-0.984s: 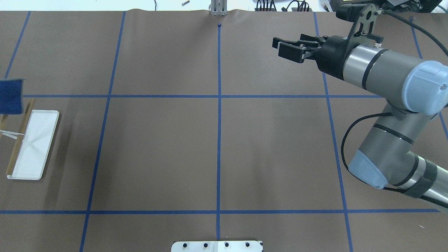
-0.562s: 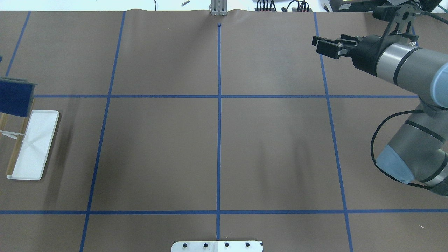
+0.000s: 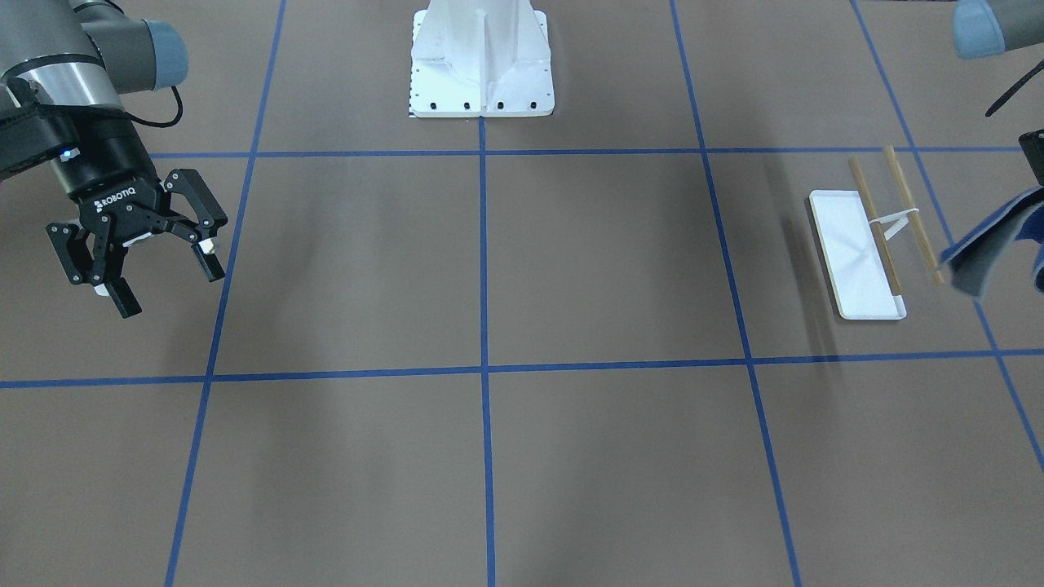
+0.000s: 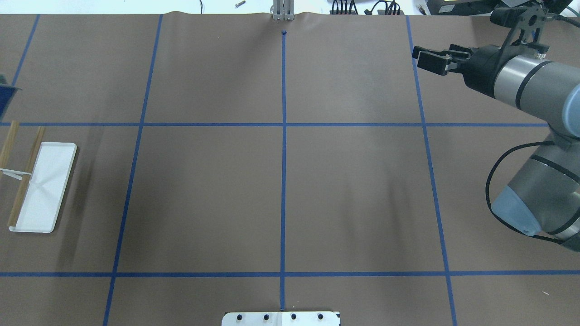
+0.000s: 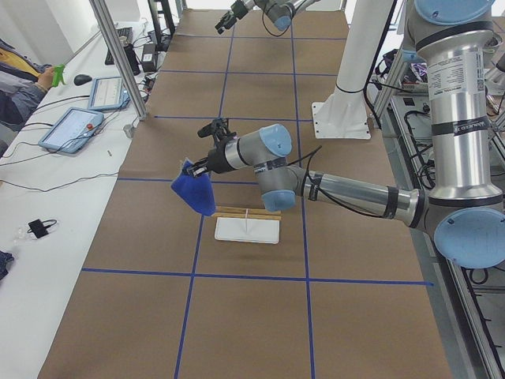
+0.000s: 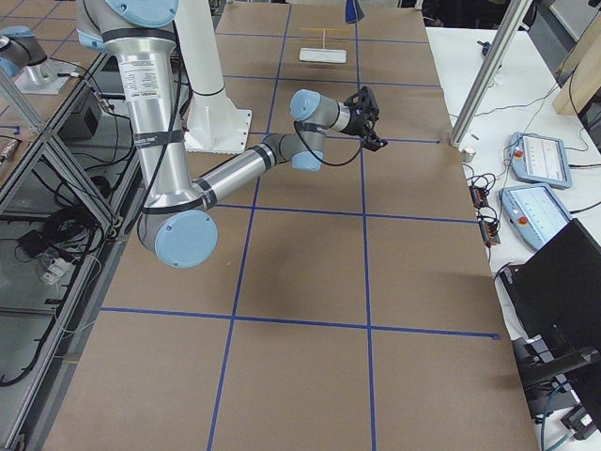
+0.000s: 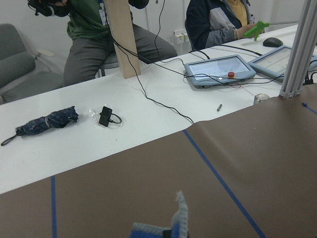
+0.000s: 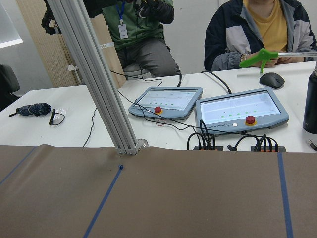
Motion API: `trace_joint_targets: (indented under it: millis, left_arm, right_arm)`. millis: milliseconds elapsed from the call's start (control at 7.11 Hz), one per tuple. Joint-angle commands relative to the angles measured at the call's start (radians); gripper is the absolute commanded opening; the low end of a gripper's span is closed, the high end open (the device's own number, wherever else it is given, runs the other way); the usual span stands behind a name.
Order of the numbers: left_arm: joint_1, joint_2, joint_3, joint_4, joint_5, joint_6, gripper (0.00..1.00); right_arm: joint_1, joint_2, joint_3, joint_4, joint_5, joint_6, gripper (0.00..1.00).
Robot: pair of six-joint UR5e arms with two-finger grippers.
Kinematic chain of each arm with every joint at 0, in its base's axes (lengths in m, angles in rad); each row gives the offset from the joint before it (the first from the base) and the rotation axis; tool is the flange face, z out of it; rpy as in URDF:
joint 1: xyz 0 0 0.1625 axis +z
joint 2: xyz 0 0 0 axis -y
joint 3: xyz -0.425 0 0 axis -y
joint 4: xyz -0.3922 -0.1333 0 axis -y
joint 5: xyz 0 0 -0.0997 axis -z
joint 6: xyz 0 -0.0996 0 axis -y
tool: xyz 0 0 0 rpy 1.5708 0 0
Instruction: Hang towel on rack
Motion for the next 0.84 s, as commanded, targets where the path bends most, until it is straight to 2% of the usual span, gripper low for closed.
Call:
trace_joint_targets:
  millis: [0,281,422,562,703]
  left_arm:
    - [0.013,-0.012,-0.003,0.019,0.151,0.232,0.0]
    - [0.028,-0.064,0.007,0.02,0.203,0.084,0.0]
    - [0.068,-0.079,0.023,0.014,0.236,-0.133,0.0]
    - [0.079,-0.139,0.023,0.016,0.243,-0.285,0.0]
    - [0.086,-0.165,0.033,0.019,0.247,-0.369,0.0]
  right_arm:
    - [0.0,0.001,-0.007,0.001,0.0,0.009,1.0]
    - [0.0,0.001,-0.009,0.001,0.0,0.014,1.0]
    - [0.0,0.001,-0.009,0.001,0.0,0.014,1.0]
    - [0.0,0.001,-0.012,0.001,0.0,0.014,1.0]
    - [0.0,0.005,-0.012,0.001,-0.002,0.015,1.0]
